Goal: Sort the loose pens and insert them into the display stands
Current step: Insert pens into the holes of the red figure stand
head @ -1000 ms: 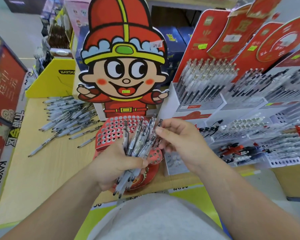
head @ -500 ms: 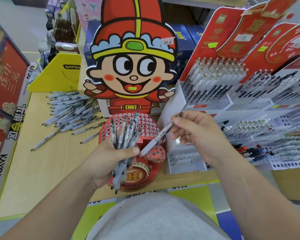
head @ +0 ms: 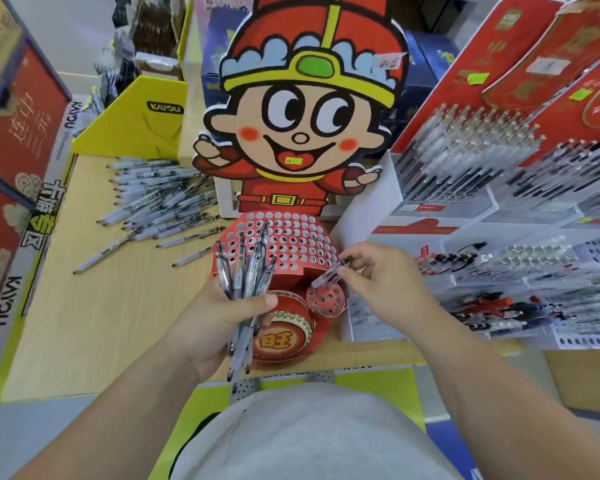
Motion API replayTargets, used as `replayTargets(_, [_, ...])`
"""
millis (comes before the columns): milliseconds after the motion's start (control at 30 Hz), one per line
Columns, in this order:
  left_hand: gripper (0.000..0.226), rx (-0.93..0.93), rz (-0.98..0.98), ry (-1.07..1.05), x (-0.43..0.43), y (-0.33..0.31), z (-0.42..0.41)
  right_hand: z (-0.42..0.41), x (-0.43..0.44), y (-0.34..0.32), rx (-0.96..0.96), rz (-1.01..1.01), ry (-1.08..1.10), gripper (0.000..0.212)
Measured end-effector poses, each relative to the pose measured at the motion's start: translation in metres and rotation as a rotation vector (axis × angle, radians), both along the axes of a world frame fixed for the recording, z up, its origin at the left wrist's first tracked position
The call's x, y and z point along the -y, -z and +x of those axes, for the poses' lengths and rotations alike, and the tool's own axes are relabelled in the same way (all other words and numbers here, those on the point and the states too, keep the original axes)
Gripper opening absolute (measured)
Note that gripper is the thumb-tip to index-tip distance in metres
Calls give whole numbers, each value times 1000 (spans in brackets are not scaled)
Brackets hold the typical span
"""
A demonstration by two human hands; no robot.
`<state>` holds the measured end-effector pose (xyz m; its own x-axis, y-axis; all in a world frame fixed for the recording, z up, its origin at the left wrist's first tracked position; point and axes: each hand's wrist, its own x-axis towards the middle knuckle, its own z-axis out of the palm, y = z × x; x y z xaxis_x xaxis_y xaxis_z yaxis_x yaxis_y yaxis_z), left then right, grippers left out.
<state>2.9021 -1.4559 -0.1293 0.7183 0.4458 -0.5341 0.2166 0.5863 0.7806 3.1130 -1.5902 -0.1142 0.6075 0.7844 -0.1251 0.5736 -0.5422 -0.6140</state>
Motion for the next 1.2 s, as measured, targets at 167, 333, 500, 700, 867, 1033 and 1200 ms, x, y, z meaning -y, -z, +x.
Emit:
replayTargets(167, [32,38,-7,-12,1,3,-5,0,-8,3,66,-7,-16,11])
replayTargets(333, [29,41,-11,-21,1,6,-6,3,-9,0,128,-92,-95,11])
replayTargets(500, [15,30,-23,-42,2,6,-4,2,-13,0,181,-106,-97,15])
replayTargets(700, [21,55,-11,-41,-1,0,-4,0,-14,2,172,-99,-64,17])
replayTargets(867, [35,61,-24,-38,-3,-1,-4,5,-19,-1,207,-135,-105,19])
replayTargets(1033, [27,54,-24,-35,-3,-1,-4,6,-23,-9,232,-204,-185,18])
replayTargets(1200, [17,34,-20,-37,-3,0,-2,8,-19,-6,240,-261,-217,16])
